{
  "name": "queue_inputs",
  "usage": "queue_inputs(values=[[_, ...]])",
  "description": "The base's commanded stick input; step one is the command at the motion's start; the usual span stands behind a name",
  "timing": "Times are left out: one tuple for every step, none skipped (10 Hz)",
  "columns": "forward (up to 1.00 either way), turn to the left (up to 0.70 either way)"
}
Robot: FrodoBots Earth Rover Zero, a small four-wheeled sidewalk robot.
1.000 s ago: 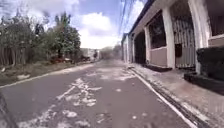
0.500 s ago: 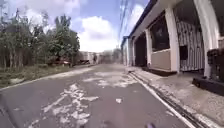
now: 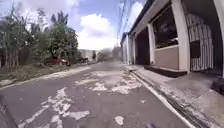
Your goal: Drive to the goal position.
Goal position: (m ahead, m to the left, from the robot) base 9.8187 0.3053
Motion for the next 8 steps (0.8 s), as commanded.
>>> queue_inputs(values=[[0.0,0.0],[0.0,0.0],[0.0,0.0],[0.43,0.04],[0.7,0.07],[0.7,0.1],[0.7,0.12],[0.7,0.14]])
